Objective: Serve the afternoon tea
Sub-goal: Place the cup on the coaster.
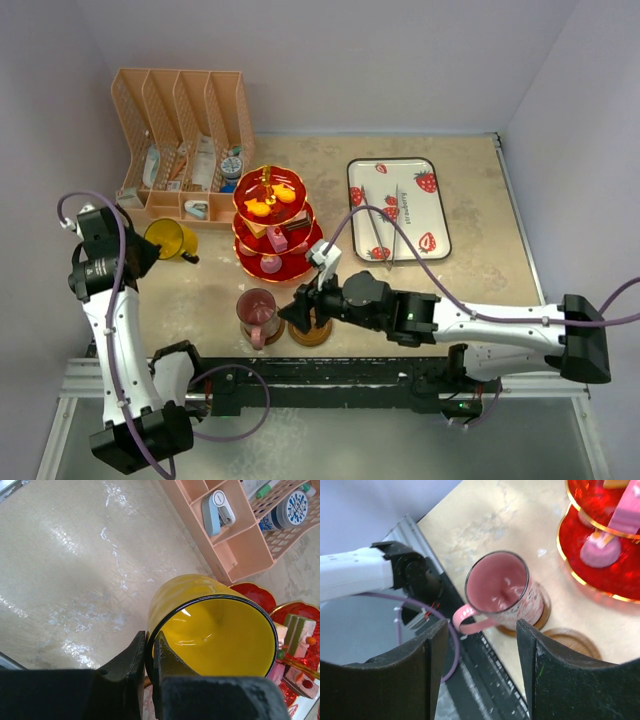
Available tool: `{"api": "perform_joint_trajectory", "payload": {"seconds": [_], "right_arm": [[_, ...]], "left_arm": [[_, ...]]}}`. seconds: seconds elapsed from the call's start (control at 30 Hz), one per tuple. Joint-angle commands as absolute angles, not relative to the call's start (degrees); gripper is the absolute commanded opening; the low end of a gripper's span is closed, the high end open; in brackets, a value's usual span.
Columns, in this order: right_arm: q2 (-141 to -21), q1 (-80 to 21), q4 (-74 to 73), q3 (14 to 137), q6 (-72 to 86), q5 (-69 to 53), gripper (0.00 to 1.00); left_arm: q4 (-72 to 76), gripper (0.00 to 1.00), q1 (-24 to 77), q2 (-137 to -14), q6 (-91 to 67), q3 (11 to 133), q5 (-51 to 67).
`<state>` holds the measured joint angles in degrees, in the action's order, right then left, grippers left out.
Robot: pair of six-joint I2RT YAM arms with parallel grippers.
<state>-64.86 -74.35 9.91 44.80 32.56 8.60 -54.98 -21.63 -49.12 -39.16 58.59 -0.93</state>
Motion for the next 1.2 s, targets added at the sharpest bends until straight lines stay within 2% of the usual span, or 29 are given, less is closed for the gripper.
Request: {"api": "perform_joint_trajectory", "payload": {"seconds": [0.0,0.23,0.43,0.67,0.83,1.17], "right_arm": [[-67.9,-77.5,19.0,48.3,20.6,21.2,0.59],[-73.6,-79.8,39.6,47.1,2.1,22.6,0.58],[-81.3,-79.8,45.1,53.5,-4.6,22.4,0.58],[-92.6,-79.8,45.2,64.0,-1.0,25.4,0.57],[-100.5,-79.8,37.6,73.0,4.1,24.6,0.58],[-108.4,-79.6,31.7,83.7,3.5,25.5,0.59]], "left_arm": [[-58.1,0.00,-21.0,-48.4,-39.1,65.1,1.1],[-59.2,0.00,-15.0,-49.8,-42.8,66.2,0.1],[-63.3,0.00,-9.7,-53.4,-43.7,70.7,-5.3],[-67.2,0.00,-8.3,-55.2,-43.7,75.4,-8.8],[-68.6,0.00,-8.2,-55.2,-42.9,77.5,-9.7],[-69.0,0.00,-8.2,-55.2,-41.3,77.4,-9.0]]}}
